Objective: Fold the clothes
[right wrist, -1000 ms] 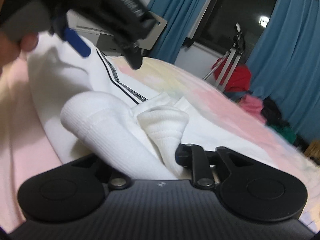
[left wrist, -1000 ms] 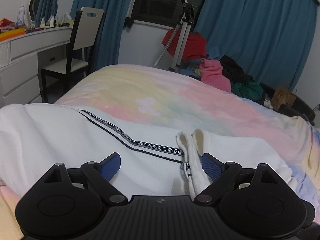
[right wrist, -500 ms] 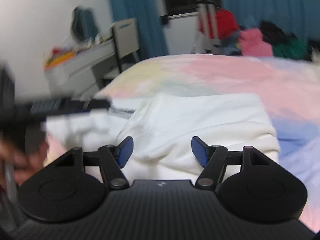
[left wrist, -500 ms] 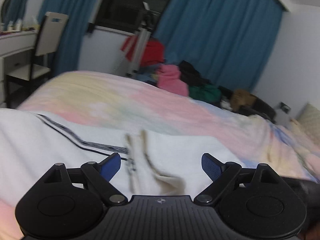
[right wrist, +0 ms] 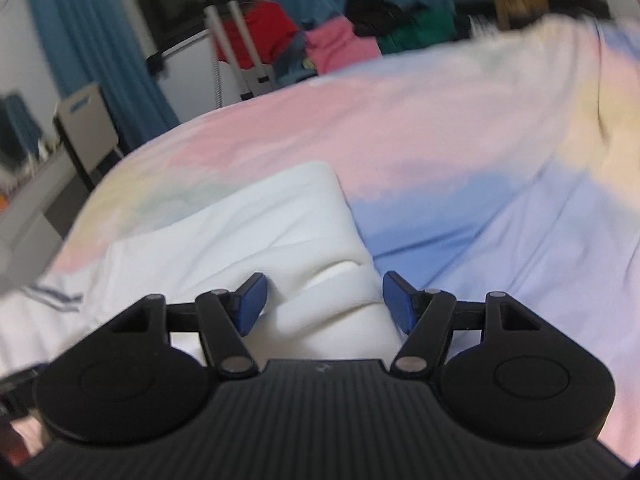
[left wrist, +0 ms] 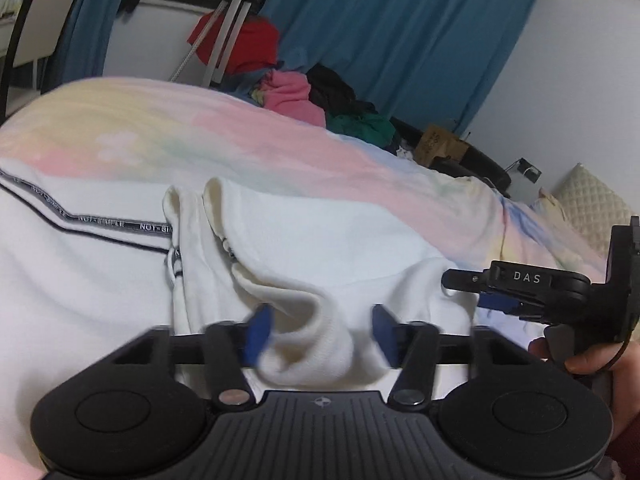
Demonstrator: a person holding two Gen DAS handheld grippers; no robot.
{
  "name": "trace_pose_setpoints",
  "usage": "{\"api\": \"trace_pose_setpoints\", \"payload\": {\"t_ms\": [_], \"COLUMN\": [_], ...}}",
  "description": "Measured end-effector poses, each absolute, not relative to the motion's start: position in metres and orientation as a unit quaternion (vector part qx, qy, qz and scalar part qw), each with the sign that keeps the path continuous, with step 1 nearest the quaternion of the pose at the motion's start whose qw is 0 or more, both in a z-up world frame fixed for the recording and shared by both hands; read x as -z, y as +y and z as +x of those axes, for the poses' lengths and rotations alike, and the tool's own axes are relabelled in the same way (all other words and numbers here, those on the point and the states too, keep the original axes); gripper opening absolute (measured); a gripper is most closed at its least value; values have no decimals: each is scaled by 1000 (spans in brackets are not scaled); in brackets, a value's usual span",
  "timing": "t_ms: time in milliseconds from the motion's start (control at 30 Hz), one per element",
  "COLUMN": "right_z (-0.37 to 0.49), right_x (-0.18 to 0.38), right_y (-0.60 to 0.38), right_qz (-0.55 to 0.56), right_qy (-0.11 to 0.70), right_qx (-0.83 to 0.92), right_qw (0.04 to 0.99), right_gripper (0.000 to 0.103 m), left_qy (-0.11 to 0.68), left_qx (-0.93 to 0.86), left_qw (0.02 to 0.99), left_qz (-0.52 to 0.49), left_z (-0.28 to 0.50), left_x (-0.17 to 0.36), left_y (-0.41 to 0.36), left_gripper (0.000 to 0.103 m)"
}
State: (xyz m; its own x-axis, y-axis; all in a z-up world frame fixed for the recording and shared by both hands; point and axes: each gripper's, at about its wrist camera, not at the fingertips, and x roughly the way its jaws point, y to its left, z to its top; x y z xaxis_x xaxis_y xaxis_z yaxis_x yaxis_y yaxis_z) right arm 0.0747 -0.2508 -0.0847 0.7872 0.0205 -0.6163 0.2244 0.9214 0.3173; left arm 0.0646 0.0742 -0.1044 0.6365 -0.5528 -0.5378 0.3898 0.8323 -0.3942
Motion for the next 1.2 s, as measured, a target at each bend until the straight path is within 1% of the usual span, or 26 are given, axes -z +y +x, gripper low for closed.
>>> {"api": "trace_pose_setpoints", "payload": {"t_ms": [67, 100, 133, 233, 300, 333, 367, 467, 567, 633, 667, 700, 767, 800, 833, 967, 1033, 1133, 1200], "right_z": [70, 72, 74, 76, 71, 69, 68, 78, 86, 87, 87, 87, 87, 86, 86, 86, 86, 87, 87], "right_x": [88, 86, 84, 74, 66, 61, 59, 70, 88, 88, 88, 88, 88, 88, 87, 87, 86, 86, 86], "right_y": [-253, -251, -248, -241, -234, -230, -228, -215, -206, -206, -206, -206, -205, -205, -205, -203, -202, -200, -199], "right_qz": [195, 184, 174, 144, 124, 115, 109, 94, 74, 75, 76, 77, 78, 78, 78, 72, 70, 66, 67], "right_qy": [322, 320, 318, 293, 270, 260, 258, 293, 316, 316, 316, 317, 317, 317, 317, 318, 318, 317, 318], "right_qx": [57, 59, 60, 65, 53, 46, 36, 14, 15, 16, 17, 17, 18, 18, 19, 22, 23, 25, 26], "right_qw": [925, 927, 930, 943, 953, 958, 959, 951, 946, 946, 945, 945, 945, 945, 945, 945, 945, 946, 945], "right_gripper": [67, 67, 67, 67, 67, 67, 66, 66, 69, 69, 69, 69, 69, 68, 68, 68, 68, 68, 68], "left_qy": [338, 336, 339, 387, 415, 427, 438, 459, 453, 448, 450, 454, 451, 444, 436, 404, 395, 373, 329], "left_qx": [268, 272, 276, 275, 260, 249, 236, 217, 215, 206, 203, 204, 189, 166, 143, 52, -3, -80, -103], "left_qw": [888, 884, 877, 827, 807, 806, 812, 816, 822, 825, 821, 813, 805, 812, 818, 818, 793, 746, 709], "left_qz": [-160, -180, -202, -301, -330, -326, -306, -277, -270, -275, -286, -303, -336, -342, -348, -406, -463, -545, -616], "left_z": [67, 68, 69, 76, 78, 78, 78, 82, 84, 83, 81, 77, 68, 62, 57, 50, 50, 50, 49], "left_x": [104, 102, 99, 101, 109, 114, 119, 131, 129, 126, 124, 122, 115, 109, 103, 96, 107, 127, 142], "left_y": [83, 89, 95, 119, 128, 128, 125, 118, 118, 124, 130, 138, 157, 167, 177, 231, 260, 303, 328], "left_gripper": [29, 21, 17, 16, 16, 16, 14, 13, 17, 30, 31, 34, 51, 71, 84, 88, 95, 95, 95]}}
